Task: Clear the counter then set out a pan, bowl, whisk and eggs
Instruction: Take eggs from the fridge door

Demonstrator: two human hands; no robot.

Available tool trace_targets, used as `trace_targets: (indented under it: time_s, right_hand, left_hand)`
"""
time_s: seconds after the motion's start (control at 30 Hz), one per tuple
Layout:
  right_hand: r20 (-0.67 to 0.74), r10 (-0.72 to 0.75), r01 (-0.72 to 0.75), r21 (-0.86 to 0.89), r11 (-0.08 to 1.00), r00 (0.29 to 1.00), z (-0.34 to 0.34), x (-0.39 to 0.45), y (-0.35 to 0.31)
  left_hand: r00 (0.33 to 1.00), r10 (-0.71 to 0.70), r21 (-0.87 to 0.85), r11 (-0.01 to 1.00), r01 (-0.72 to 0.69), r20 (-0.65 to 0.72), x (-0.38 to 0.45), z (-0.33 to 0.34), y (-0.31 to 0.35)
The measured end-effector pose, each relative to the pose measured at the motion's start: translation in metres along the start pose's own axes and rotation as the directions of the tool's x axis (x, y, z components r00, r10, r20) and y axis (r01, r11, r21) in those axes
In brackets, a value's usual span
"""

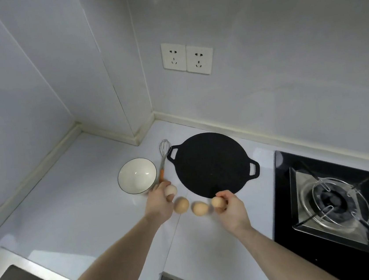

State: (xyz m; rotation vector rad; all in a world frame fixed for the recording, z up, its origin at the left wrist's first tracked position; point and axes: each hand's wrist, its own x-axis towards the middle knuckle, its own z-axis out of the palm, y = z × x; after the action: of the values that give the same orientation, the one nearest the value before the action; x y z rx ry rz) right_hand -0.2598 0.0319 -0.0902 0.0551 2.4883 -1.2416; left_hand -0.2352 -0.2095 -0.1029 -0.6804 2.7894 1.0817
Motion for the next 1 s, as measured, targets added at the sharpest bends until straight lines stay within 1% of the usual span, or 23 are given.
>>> trace_targets:
  time_s: [0.27,0.4,0.53,0.77,1.0]
  right_hand:
    - [-0.014,-0.051,0.050,-0.045,0.998,0.999,0.008,-0.004,0.016]
    - [-0.038,-0.085,0.082,-0.072,0.994,0.996,0.009,0.001,0.016]
    - [-0.067,-0.124,0.118,-0.091,0.989,0.990,0.014,0.003,0.017]
    - [-0.089,-0.120,0.112,-0.081,0.990,0.989,0.015,0.000,0.020]
    - [-0.068,-0.124,0.114,-0.137,0.984,0.990,0.017,0.004,0.021]
  left_hand:
    - [0.998,0.063,0.014,0.998,-0.063,-0.016,0.000,0.012,-0.010]
    - [0.999,0.050,0.015,0.999,-0.050,-0.015,-0.002,0.016,-0.013]
    - [0.997,0.060,0.001,0.998,-0.060,-0.051,-0.003,0.017,-0.010]
    - [0.996,0.067,0.037,0.997,-0.065,-0.063,-0.001,0.020,-0.012]
    - [0.994,0.067,0.052,0.997,-0.063,-0.088,-0.004,0.018,-0.010]
